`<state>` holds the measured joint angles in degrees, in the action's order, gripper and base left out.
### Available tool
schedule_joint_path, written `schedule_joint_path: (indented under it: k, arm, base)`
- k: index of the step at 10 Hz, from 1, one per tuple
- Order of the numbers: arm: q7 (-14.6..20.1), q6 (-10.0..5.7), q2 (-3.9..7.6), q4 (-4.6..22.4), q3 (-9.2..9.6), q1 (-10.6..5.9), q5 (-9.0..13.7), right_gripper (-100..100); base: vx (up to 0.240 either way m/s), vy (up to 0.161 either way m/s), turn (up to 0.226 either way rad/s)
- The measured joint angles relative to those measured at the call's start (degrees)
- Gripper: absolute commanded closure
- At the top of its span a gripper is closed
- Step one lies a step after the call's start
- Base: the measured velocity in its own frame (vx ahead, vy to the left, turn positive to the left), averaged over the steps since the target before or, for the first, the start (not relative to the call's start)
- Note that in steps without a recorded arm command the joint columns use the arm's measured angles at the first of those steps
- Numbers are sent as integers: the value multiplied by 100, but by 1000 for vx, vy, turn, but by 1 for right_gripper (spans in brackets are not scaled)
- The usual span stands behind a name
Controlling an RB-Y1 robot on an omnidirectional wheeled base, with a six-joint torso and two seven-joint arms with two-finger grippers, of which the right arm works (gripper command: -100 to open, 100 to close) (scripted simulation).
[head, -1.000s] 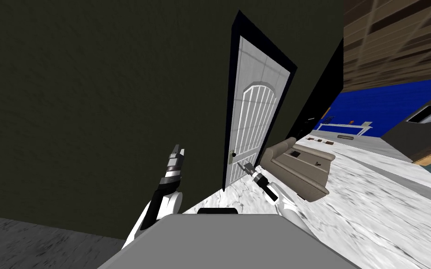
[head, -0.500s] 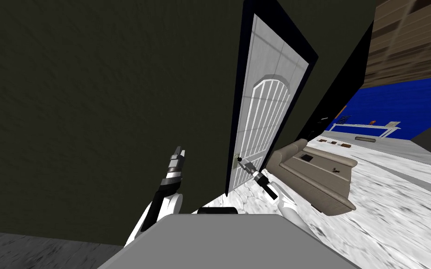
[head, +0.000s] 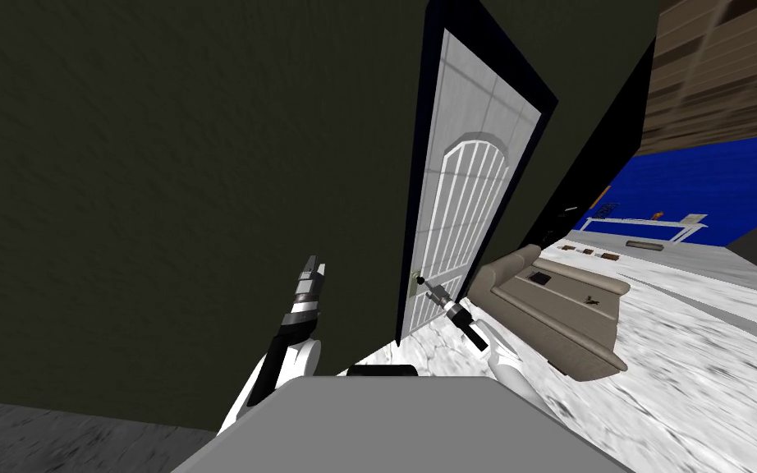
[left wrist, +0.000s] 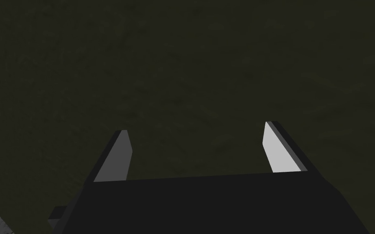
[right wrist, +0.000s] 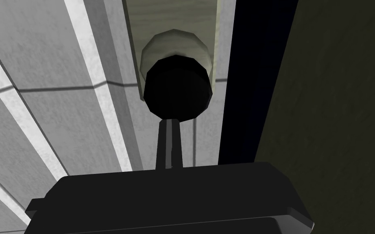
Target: Pull the door open
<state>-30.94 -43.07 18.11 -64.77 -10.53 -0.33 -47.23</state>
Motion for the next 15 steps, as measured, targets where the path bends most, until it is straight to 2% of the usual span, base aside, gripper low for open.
schedule_joint_path:
  k: [2,3,9,15]
  arm:
    - [0,0,0,0,0,0,0,100]
    - [0,0,0,0,0,0,0,-100]
    - [104,-153,96,-90,20,127,-25,-100]
    - [-13,-50,-7,-11,-7,26,5,-100]
  base:
    - [0,0,0]
    - [-131,-21,-50]
    - [-166,-54,-36]
    - [166,53,51]
